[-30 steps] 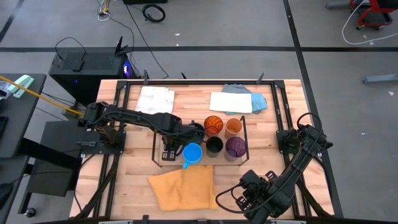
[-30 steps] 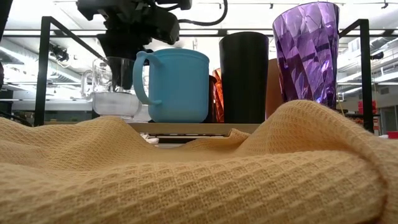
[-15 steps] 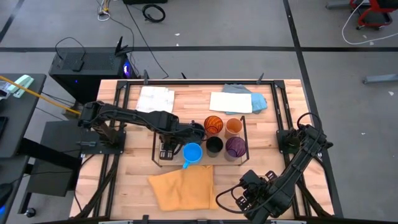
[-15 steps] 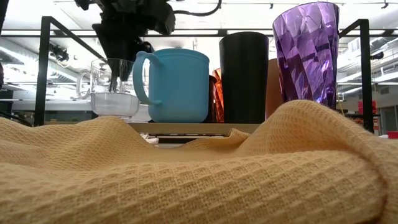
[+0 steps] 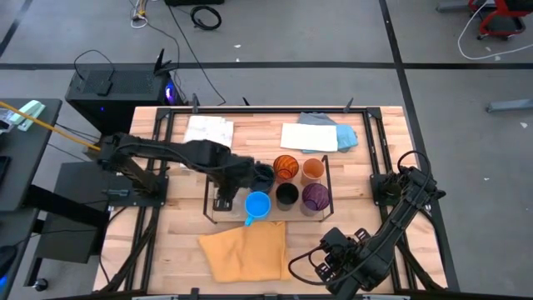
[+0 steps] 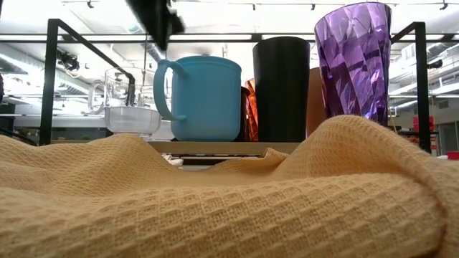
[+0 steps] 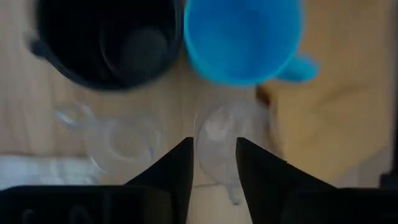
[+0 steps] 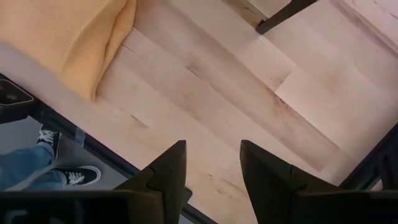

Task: Stack small to large cups/mugs on shelf
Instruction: Return to Home Position

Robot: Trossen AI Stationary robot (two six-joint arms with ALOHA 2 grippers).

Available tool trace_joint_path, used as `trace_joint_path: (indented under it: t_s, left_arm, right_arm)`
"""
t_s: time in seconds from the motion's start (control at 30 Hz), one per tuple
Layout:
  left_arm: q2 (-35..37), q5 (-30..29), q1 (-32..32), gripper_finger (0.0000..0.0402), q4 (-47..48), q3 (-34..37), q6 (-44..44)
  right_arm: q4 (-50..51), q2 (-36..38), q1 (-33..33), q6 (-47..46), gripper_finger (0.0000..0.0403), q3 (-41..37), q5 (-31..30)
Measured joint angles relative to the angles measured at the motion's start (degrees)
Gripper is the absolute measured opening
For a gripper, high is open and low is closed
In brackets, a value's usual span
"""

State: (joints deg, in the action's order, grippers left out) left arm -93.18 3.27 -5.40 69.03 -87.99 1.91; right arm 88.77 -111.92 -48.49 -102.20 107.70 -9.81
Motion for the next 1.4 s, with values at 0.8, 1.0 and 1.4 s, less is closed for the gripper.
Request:
trace_joint_path:
  t_s: [0.8,1.0,1.4]
  left_arm:
    - [30.77,4.33,9.96,0.0104,-93.97,36.38,6.12]
    - [37.77,-0.14,10.48,0.0091,-100.04,49.49,8.12]
    - [57.79,-2.16,15.12,0.0076,-102.13,66.9,9.84]
  right_arm:
    - [1.13,15.84,1.03,0.18,0.0156,-9.73,-15.52]
    - [-0.15,23.63,2.65,0.32,0.0154,-16.23,-17.11]
    - [-6.87,31.61,8.41,10.23,0.0154,-19.02,-20.5]
